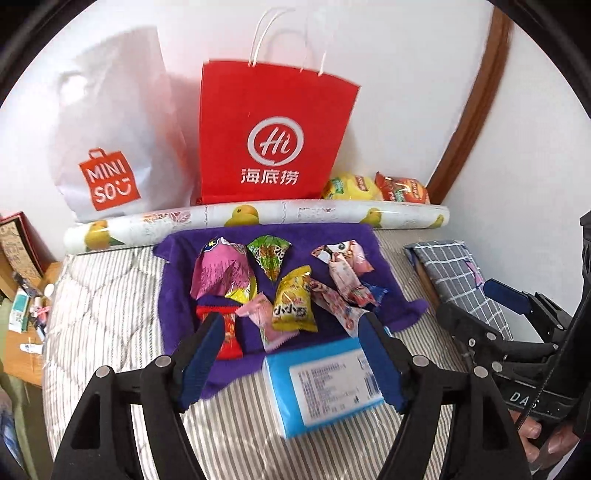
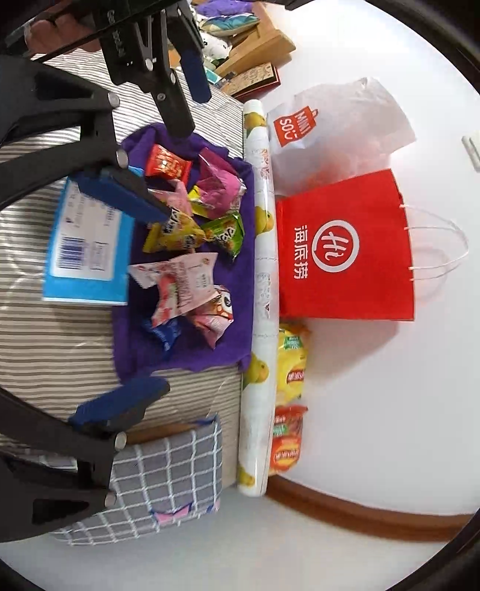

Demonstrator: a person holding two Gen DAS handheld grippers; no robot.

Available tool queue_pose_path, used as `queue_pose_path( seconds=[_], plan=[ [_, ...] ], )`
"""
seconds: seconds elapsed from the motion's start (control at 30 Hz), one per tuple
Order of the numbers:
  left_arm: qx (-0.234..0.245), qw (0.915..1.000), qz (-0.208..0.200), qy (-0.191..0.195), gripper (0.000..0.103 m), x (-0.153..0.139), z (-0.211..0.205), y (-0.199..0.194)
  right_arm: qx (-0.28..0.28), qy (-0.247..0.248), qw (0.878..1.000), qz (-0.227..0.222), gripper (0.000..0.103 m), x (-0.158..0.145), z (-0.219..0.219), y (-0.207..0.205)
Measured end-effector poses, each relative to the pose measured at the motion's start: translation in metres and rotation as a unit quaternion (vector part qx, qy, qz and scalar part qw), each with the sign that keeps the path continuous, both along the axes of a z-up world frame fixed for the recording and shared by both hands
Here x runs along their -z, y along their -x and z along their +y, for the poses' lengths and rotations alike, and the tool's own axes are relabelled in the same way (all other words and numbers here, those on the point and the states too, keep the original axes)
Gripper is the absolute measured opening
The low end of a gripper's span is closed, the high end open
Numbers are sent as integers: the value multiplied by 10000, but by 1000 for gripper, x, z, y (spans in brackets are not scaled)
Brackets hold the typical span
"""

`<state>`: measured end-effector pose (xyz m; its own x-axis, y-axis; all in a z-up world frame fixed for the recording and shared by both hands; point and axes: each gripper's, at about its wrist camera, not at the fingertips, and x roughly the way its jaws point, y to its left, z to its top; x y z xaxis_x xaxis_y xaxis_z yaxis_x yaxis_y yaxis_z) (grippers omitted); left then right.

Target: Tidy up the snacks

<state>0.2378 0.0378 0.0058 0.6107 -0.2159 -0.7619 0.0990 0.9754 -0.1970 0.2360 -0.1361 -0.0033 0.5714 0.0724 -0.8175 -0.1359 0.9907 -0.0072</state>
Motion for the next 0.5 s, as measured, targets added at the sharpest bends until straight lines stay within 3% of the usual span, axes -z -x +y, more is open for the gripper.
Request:
queue_pose_path(
  seconds=[0.1,0.33,0.5],
  plan=[
    [-50,9996,-179,-195,75,-10,-5,23,134,-11,9999,-86,92,-11,-4,26],
    [-80,9980,-491,-394,95,-25,-17,66,388,4,9992,-100,101,-25,-20,65],
    [-187,9963,-613,-568,95,-32,-24,88,559,-86,9983,-132,101,-35,-29,84]
  ],
)
